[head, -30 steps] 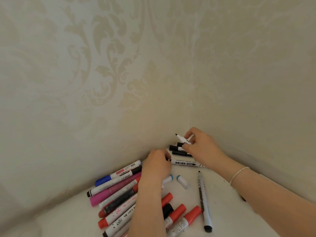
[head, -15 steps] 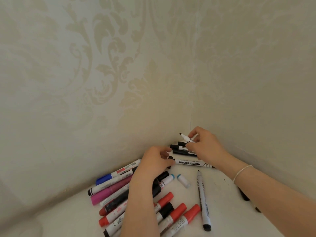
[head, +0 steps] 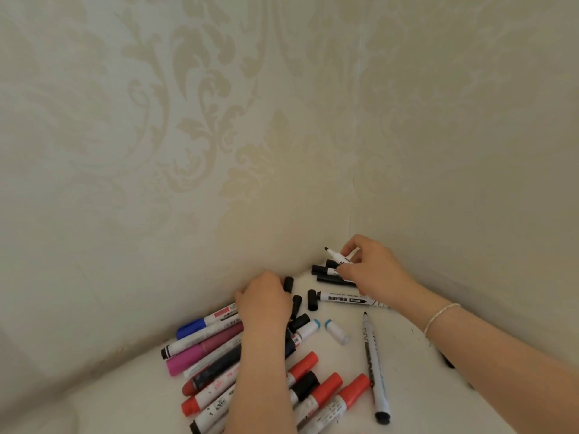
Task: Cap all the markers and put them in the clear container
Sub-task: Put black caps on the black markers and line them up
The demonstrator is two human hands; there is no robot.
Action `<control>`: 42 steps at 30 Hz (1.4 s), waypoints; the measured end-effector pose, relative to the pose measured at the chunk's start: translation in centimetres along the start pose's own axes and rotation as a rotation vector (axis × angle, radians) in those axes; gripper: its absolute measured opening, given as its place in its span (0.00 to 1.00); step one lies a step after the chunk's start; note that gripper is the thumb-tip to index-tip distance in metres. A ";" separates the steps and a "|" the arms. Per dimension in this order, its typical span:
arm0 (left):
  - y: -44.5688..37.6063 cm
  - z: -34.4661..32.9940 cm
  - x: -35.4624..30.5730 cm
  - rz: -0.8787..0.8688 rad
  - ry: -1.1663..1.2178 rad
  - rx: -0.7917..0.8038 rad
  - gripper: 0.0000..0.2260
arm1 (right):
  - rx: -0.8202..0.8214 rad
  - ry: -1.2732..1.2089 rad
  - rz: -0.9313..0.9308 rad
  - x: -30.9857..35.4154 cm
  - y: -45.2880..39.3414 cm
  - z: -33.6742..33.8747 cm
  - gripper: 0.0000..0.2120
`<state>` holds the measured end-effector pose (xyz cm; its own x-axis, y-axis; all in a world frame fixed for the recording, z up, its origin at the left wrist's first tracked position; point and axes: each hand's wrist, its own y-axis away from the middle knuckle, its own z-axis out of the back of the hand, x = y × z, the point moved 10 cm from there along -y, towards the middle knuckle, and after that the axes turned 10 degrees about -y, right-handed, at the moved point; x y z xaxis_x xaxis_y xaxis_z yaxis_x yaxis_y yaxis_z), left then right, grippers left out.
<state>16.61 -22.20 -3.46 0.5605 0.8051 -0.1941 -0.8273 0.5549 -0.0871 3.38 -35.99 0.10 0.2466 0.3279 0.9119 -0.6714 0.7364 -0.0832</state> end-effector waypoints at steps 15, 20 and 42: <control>0.0 -1.0 -1.2 -0.164 0.107 0.159 0.11 | 0.011 0.008 -0.009 -0.2 0.1 -0.2 0.07; 0.1 -1.3 -0.9 -0.165 0.266 0.213 0.07 | 0.023 0.011 -0.018 -0.1 0.1 -0.3 0.07; 2.0 0.9 -2.9 -0.194 0.950 0.410 0.04 | 0.181 -0.381 -0.155 1.2 1.7 -1.4 0.08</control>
<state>13.39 -23.24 -2.16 0.2755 0.2984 -0.9138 -0.5513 0.8278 0.1040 3.51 -33.50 0.54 0.1017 -0.0445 0.9938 -0.7669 0.6328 0.1068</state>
